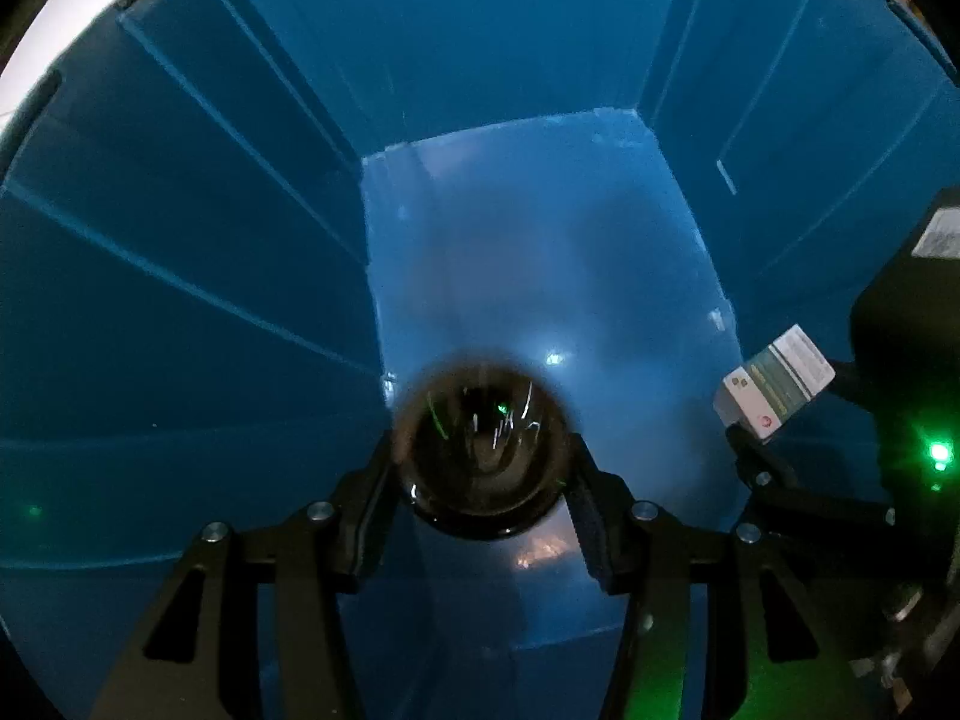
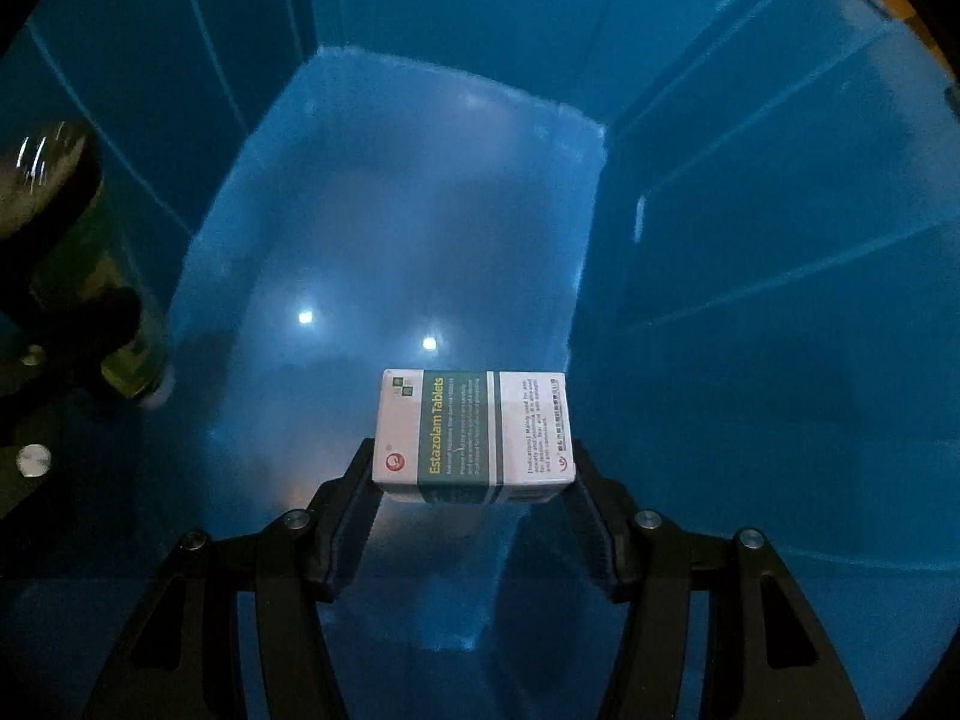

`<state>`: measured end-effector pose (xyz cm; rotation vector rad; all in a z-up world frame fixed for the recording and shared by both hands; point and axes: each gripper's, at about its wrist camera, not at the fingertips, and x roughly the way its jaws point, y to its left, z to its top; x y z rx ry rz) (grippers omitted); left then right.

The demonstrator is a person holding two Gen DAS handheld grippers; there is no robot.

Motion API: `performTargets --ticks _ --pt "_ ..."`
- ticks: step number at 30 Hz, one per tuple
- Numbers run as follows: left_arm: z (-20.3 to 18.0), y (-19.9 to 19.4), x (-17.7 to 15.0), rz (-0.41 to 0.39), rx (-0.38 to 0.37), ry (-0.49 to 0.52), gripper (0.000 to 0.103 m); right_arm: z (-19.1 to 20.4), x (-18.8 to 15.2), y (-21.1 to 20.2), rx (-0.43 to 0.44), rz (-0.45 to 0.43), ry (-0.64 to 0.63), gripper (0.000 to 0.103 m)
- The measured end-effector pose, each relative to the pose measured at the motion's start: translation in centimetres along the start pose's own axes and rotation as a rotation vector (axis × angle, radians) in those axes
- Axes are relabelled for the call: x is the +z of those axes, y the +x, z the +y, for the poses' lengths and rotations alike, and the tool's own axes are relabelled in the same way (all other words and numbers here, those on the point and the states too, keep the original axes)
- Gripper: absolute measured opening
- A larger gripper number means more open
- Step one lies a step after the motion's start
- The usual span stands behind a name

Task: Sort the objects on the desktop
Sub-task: 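Open both grippers to drop the bottle and tablet box into the crate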

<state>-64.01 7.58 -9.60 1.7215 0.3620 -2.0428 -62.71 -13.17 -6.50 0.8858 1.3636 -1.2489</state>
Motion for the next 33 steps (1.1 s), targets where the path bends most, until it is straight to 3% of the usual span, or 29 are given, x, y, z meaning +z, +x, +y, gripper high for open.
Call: performTargets --ticks 3,4,12,16,19,28,33 --pt "-1.4 -0.2 0.5 0.015 0.016 0.013 0.071 -0.8 0.1 0.7 -0.002 0.046 -0.005 0.058" --pt "-1.6 -0.2 0.5 0.015 0.018 0.020 0.072 -0.9 0.0 0.8 -0.007 0.055 -0.008 0.059" --pt "-1.2 -0.5 1.0 0.005 0.025 0.012 0.075 -1.8 1.3 1.8 0.005 0.077 -0.012 0.063" --pt "-1.3 -0.6 1.1 -0.008 0.022 0.016 0.075 -1.9 1.2 1.6 0.010 0.071 -0.009 0.081" --pt "-1.2 -1.1 1.2 -0.030 0.019 0.010 0.075 -2.3 1.1 0.3 0.014 0.030 0.005 0.085" --pt "0.1 -10.1 -1.1 -0.274 -0.014 -0.054 0.075 -3.5 -1.0 -8.5 0.048 -0.176 -0.004 0.102" --pt "1.7 -15.8 -4.7 -0.433 -0.011 -0.100 0.080 -3.4 -3.8 -13.8 0.040 -0.307 -0.045 0.102"
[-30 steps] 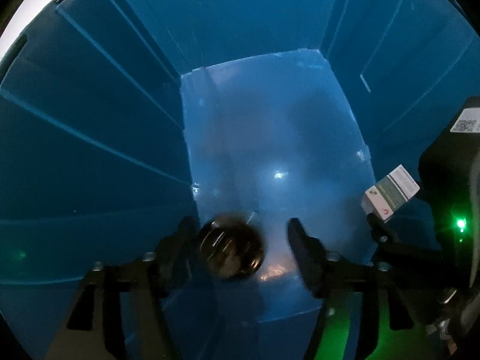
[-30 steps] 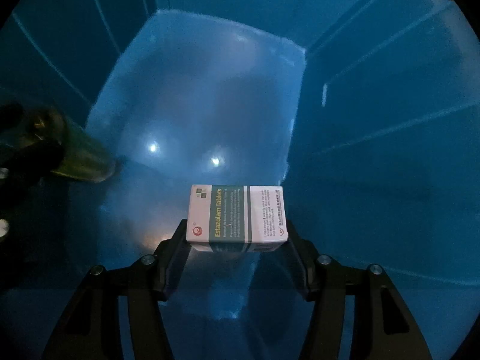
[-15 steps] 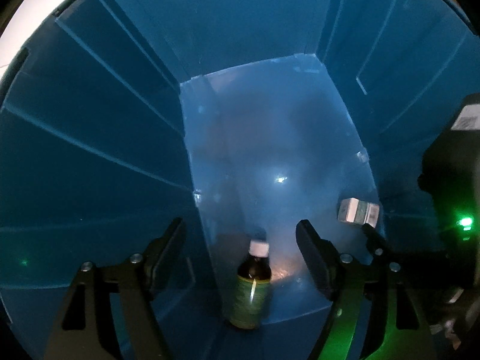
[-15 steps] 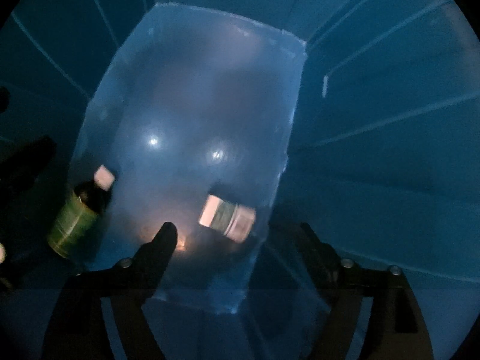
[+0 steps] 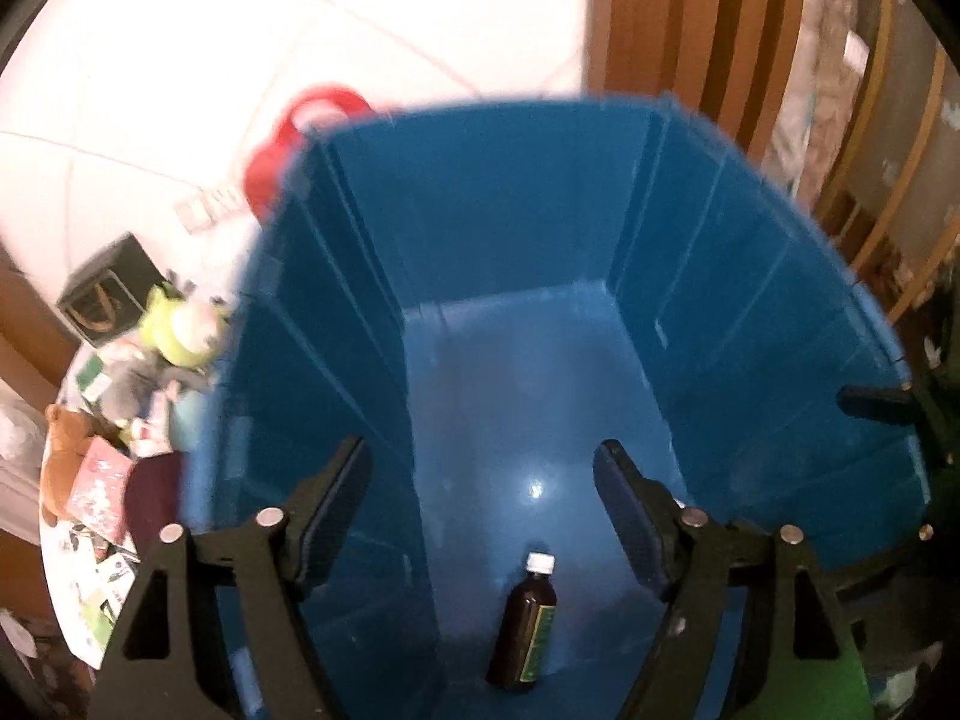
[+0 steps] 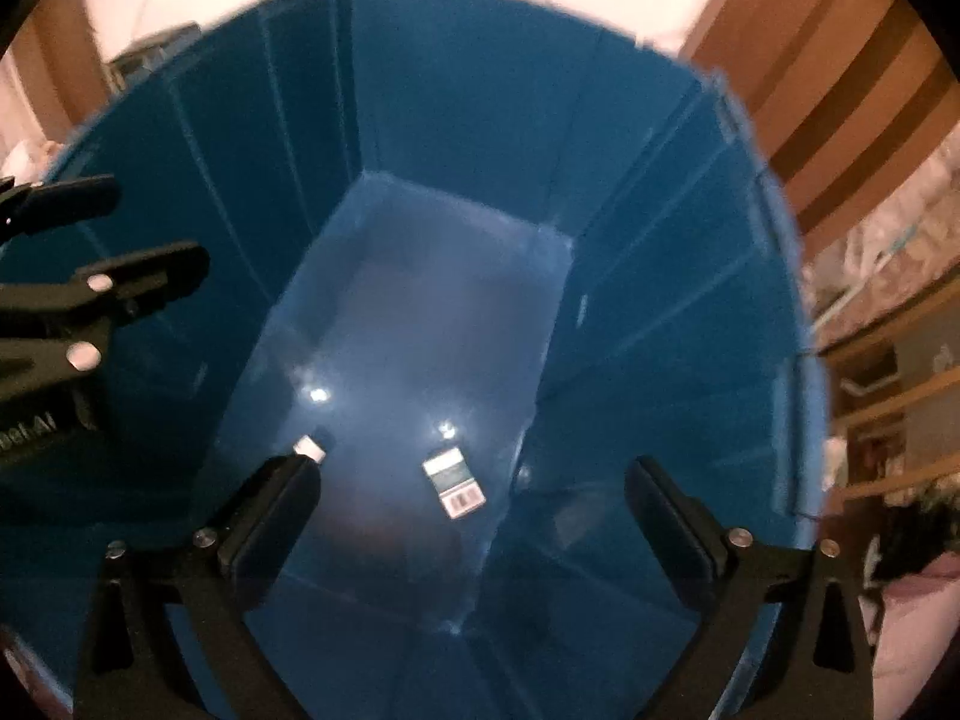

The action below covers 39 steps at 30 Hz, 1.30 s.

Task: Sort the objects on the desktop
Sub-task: 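Open both grippers to drop the bottle and tablet box into the crate, then move both grippers back over the pile on the table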

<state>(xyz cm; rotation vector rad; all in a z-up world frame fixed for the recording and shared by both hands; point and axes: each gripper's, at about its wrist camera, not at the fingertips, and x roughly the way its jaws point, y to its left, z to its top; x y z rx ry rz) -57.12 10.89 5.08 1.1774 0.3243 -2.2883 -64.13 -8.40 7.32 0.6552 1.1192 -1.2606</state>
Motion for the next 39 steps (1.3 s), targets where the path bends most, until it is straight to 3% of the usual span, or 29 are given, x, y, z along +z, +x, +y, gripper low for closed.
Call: performTargets --ticks 8,12,18,23,26,30,39 --pt "5.7 -8.8 -2.7 -0.180 0.035 -0.088 0.082 3.6 -0.5 -6.6 0.092 -0.169 -0.010 0.103" --pt "10.6 -11.8 -4.8 -0.245 0.076 -0.115 0.092 7.1 -0.2 -9.9 0.109 -0.257 0.001 0.103" --pt "20.2 -14.1 -8.8 -0.260 0.092 -0.114 0.092 15.4 1.4 -14.4 0.113 -0.367 0.012 0.103" --pt "29.2 -14.8 -12.9 -0.228 0.126 -0.106 0.092 23.0 2.7 -16.6 0.147 -0.421 0.053 0.103" --pt "34.3 -13.8 -15.6 -0.174 0.150 -0.119 0.092 27.5 3.0 -16.5 0.179 -0.433 0.081 0.103" --pt "38.6 -11.9 -18.4 -0.113 0.150 -0.161 0.092 33.2 2.7 -14.2 0.215 -0.379 0.093 0.103" --pt "44.1 -6.0 -24.8 -0.045 0.164 -0.295 0.092 40.1 1.4 -6.0 0.202 -0.272 0.088 0.103"
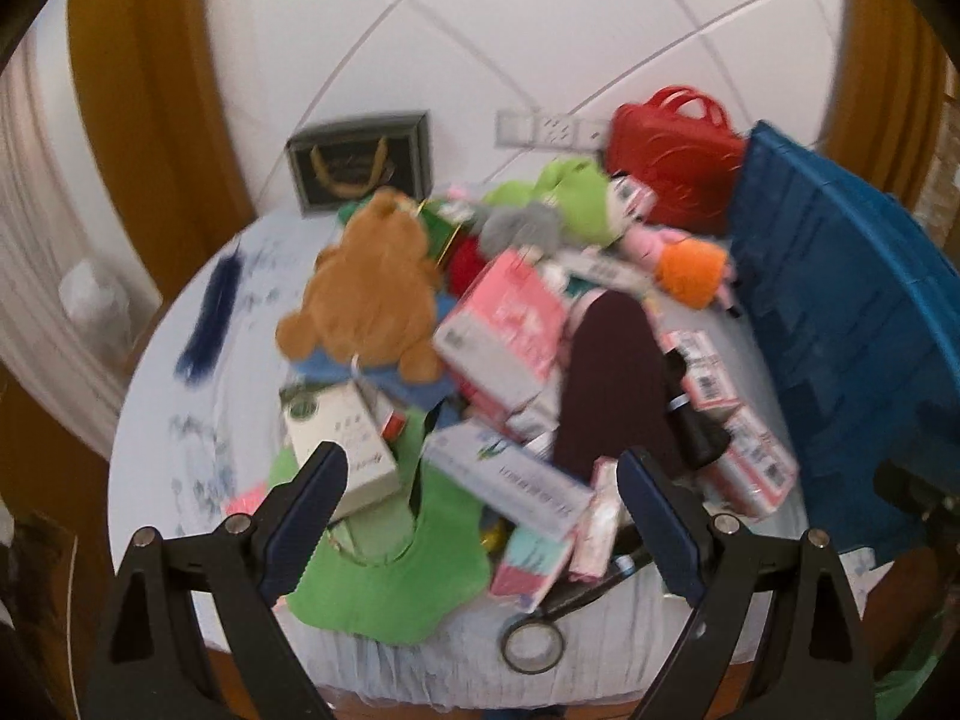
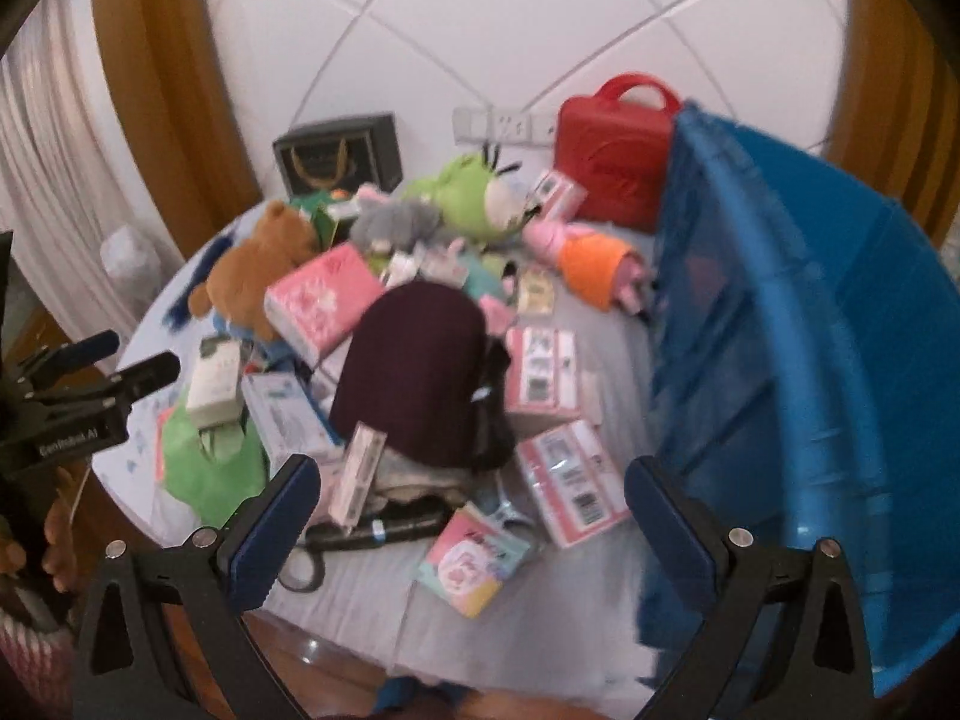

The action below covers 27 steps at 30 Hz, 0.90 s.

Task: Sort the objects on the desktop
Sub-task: 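Move both grippers back over the pile on the table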

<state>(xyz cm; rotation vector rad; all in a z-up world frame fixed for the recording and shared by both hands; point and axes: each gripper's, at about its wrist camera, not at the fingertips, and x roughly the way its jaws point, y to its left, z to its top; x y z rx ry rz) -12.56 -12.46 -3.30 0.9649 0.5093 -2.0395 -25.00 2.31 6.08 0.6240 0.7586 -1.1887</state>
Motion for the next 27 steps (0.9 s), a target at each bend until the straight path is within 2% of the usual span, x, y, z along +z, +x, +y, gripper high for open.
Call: performTargets --ticks 4,9,13,17,22,27 --pt "1.1 3.2 -2.2 0.057 0.001 -0.062 0.092 1.2 -1.4 3.4 0.013 0.024 -0.023 0.103" --pt "1.2 5.8 -4.6 0.095 -0.010 -0.080 0.092 1.6 -3.4 7.8 0.043 0.091 -0.014 0.103" --pt "0.2 7.1 -6.3 0.119 -0.026 -0.017 0.092 1.5 -5.1 10.3 0.039 0.145 0.005 0.103" --pt "-0.7 7.9 -7.6 0.135 -0.078 0.047 0.092 0.9 -6.9 11.5 0.041 0.187 0.075 0.103" --pt "-1.6 9.7 -9.0 0.150 -0.120 0.136 0.092 0.2 -9.8 12.4 -0.005 0.218 0.199 0.103" --pt "-2.3 11.9 -10.0 0.170 -0.150 0.173 0.092 0.0 -12.2 13.1 -0.057 0.247 0.272 0.103"
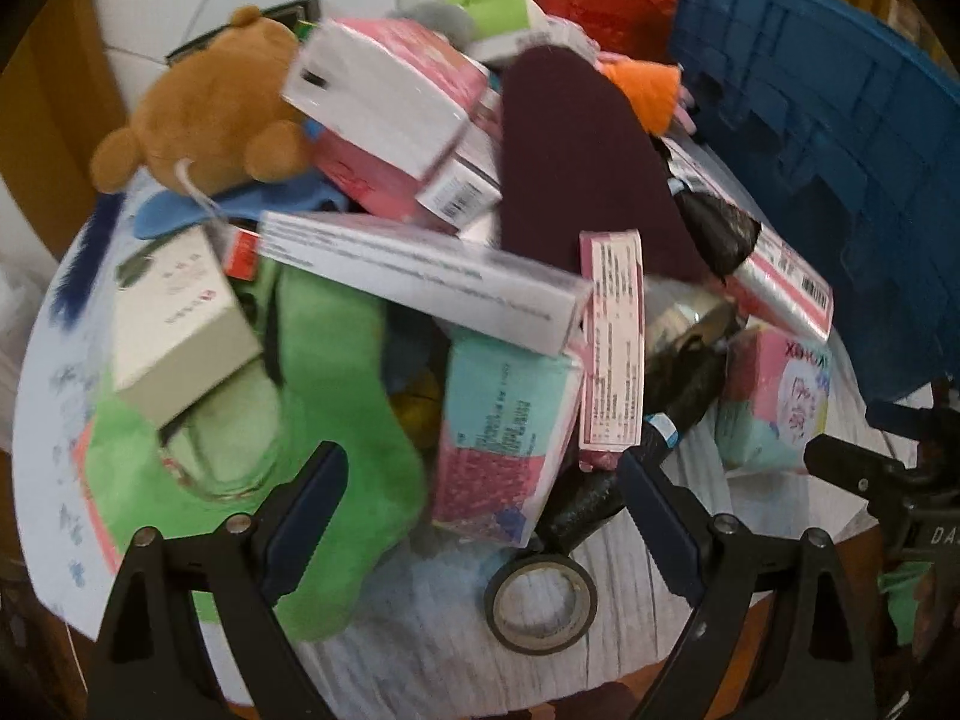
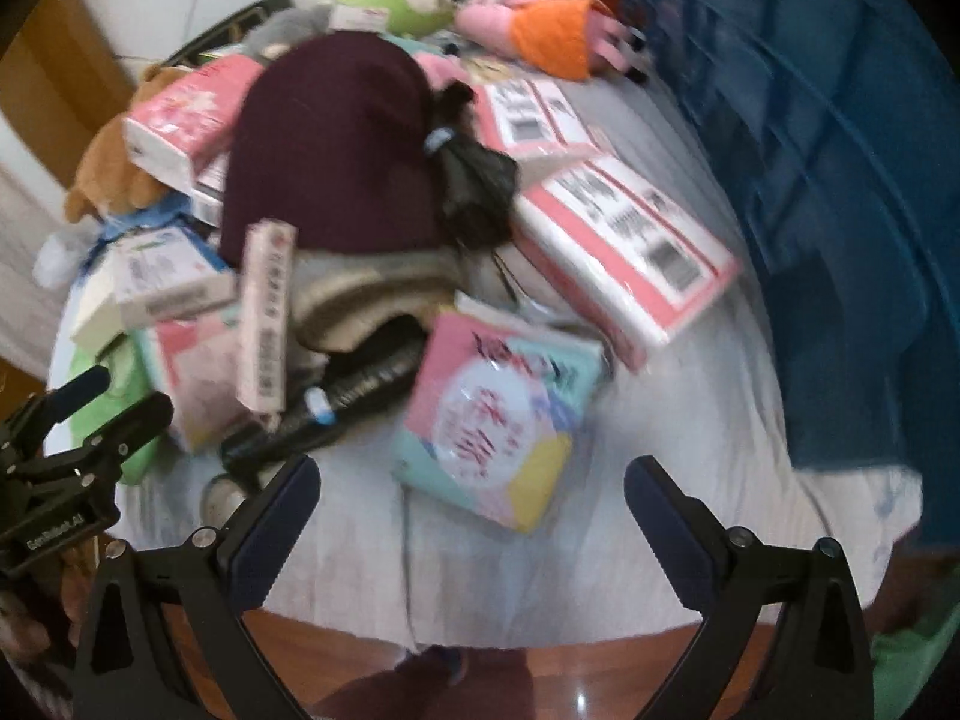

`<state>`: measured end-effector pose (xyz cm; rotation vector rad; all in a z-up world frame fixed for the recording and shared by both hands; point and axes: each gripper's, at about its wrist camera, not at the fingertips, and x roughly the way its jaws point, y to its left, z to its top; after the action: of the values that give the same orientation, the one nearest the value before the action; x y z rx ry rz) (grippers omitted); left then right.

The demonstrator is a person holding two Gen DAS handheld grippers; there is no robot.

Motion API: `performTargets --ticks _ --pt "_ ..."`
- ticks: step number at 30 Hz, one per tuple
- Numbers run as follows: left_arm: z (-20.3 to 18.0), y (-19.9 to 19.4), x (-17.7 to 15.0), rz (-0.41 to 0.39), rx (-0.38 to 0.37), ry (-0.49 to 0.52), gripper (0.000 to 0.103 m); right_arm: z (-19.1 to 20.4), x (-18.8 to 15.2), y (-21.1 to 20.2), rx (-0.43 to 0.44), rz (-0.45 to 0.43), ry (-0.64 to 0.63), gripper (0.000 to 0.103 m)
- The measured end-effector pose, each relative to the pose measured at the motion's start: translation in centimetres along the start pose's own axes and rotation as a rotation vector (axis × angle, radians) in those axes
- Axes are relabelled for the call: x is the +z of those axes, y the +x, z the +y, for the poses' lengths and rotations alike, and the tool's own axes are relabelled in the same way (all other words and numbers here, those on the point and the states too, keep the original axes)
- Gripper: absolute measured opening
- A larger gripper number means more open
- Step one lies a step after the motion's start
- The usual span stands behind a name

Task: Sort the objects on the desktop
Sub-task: 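Move both grippers back over the pile on the table, then grasp the pink Kotex pad pack with the right gripper while the left grasps a teal-pink pack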

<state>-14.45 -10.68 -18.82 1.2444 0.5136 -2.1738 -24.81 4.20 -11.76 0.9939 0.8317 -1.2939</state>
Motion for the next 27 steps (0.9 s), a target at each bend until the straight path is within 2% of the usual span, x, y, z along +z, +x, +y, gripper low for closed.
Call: performTargets --ticks 5,9,15,19,24,26,27 --pt "0.0 2.1 -0.3 0.027 -0.024 -0.005 0.092 -0.8 -1.1 1.4 -0.017 0.018 0.081 0.103" --pt "0.1 2.5 -0.5 -0.002 -0.010 -0.004 0.086 -1.1 -1.1 2.4 -0.034 0.008 0.128 0.103" --pt "-0.2 2.6 -0.6 -0.019 0.012 0.011 0.085 -1.2 -0.7 4.0 -0.042 0.009 0.152 0.103" --pt "0.0 2.5 -0.5 -0.020 0.031 -0.003 0.074 -1.2 -0.3 4.7 -0.059 0.006 0.156 0.103" --pt "0.0 2.4 -0.4 -0.019 0.042 -0.022 0.068 -1.3 0.1 5.4 -0.071 0.004 0.161 0.103" --pt "0.0 2.2 -0.6 -0.021 0.034 -0.032 0.063 -1.2 0.2 5.5 -0.081 -0.002 0.153 0.103" --pt "-0.1 2.1 -0.6 -0.022 0.027 -0.034 0.057 -1.2 0.2 5.6 -0.085 -0.001 0.150 0.103"
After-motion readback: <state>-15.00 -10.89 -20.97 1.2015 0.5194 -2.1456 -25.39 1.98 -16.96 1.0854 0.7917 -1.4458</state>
